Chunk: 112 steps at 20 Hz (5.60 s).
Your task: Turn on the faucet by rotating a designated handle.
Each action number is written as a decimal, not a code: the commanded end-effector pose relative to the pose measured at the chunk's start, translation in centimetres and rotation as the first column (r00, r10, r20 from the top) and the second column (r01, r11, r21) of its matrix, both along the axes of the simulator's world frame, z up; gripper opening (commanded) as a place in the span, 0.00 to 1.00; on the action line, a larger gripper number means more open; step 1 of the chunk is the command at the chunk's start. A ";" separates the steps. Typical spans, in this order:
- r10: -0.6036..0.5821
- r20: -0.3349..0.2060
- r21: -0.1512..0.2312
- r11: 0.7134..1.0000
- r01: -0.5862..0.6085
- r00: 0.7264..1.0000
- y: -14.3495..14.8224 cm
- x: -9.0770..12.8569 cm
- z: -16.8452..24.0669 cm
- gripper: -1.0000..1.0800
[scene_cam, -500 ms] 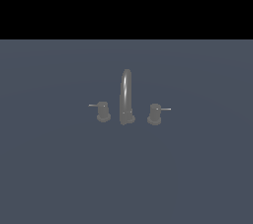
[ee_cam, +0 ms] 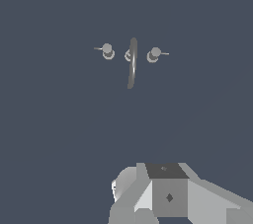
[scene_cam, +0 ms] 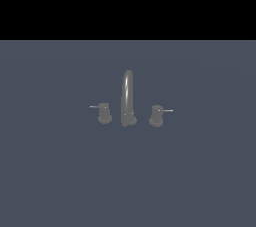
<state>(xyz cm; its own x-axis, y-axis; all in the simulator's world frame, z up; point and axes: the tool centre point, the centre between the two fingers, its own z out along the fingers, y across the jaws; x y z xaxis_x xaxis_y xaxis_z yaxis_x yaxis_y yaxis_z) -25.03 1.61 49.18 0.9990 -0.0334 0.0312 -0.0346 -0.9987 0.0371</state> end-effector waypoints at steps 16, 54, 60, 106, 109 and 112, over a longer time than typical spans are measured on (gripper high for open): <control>-0.290 -0.001 0.010 0.957 0.290 0.957 5.0 3.0 -7.8 0.00; -0.861 -0.022 0.039 0.507 0.861 0.508 12.5 16.6 -27.5 0.00; -0.907 -0.024 0.039 0.420 0.907 0.421 12.7 18.8 -30.1 0.00; -0.997 -0.030 0.038 -0.069 0.997 -0.068 10.4 28.6 -42.9 0.00; -0.997 -0.030 0.038 -0.069 0.997 -0.068 11.1 27.6 -42.9 0.00; -0.997 -0.030 0.038 -0.069 0.997 -0.068 11.8 26.6 -42.9 0.00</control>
<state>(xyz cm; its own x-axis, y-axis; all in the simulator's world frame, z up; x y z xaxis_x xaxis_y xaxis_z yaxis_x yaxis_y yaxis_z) 2.44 12.68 6.32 -0.1079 -0.9942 -0.0006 -0.9941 0.1079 -0.0058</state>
